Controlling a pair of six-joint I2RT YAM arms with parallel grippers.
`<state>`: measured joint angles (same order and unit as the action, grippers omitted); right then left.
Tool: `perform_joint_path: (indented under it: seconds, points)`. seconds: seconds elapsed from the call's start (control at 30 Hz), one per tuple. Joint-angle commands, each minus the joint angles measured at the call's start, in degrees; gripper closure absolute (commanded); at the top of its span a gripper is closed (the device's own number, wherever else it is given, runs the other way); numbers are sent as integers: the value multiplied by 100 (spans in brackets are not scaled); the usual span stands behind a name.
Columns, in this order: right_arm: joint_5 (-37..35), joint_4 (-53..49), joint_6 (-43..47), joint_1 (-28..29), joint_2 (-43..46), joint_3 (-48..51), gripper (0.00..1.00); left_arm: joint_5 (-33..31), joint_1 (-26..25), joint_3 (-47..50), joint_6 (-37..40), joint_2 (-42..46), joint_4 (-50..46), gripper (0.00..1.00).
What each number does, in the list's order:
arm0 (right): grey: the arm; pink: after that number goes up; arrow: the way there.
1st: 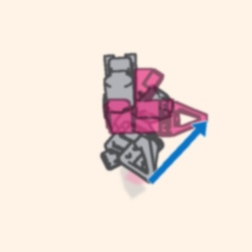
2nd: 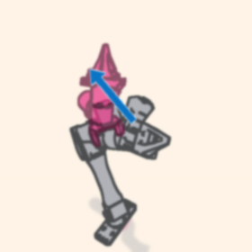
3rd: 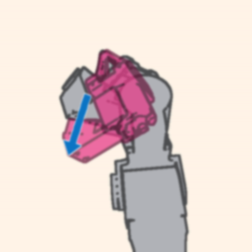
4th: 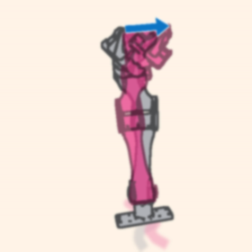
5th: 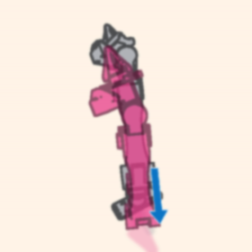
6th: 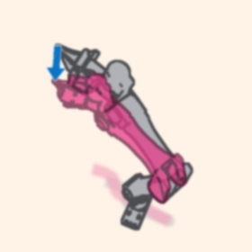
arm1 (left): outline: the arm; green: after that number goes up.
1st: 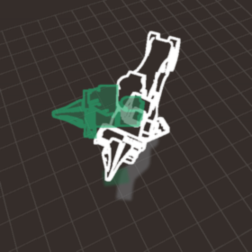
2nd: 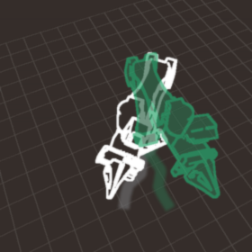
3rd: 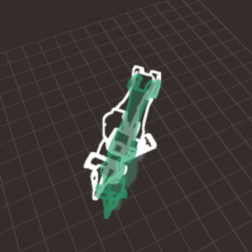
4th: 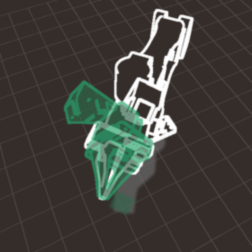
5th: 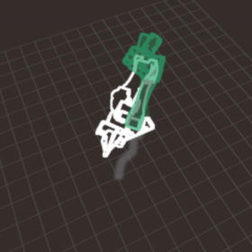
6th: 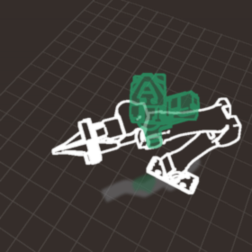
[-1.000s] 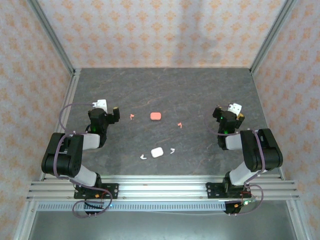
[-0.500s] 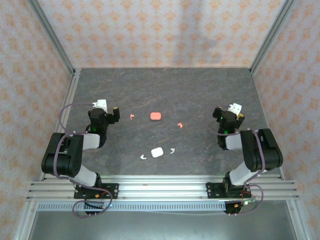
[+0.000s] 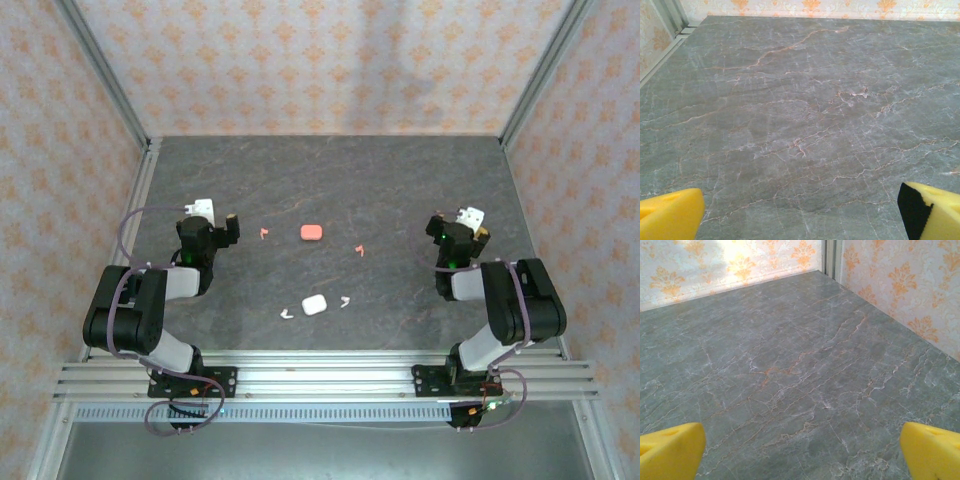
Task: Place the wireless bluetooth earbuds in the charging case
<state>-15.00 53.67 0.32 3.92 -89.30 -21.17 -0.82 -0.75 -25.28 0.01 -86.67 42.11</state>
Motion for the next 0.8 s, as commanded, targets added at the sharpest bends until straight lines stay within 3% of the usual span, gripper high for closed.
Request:
perform_joint_path:
  seconds: [0.0, 0.13, 0.2, 0.33, 0.4, 0.47, 0.6, 0.7, 0.77]
  points:
    - [-57, 221, 168, 58, 237, 217, 0, -432, -38, -188, -99, 420, -699, 0]
    - [-415, 238, 489, 372, 515, 279, 1, -610, -37, -419, -288, 1101, -1724, 0]
    - [-445, -996, 541, 545, 1045, -82, 0, -566, -39, -648, -490, 1470, -2497, 0]
    - [229, -4282, -444, 557, 1659, -1492, 1, 592, -100, -1186, -404, 2036, -3896, 0]
    - [810, -5549, -889, 594, 1664, -2143, 1, 789, -355, -1358, -236, 2228, -4249, 0]
    - [1319, -6526, -1243, 750, 1612, -2647, 0, 814, -836, -1559, 142, 2342, -4673, 0]
    - [1663, -7344, -1328, 1473, 1683, -2870, 1, 1066, -2002, -2042, 1080, 2183, -5659, 0]
    - [1678, -7852, -1770, 1803, 1822, -2874, 1, 409, -3155, -2394, 1869, 1838, -6759, 0]
    - [2140, -7762, -2155, 1804, 1927, -2632, 0, 98, -3829, -2397, 2372, 1576, -7204, 0]
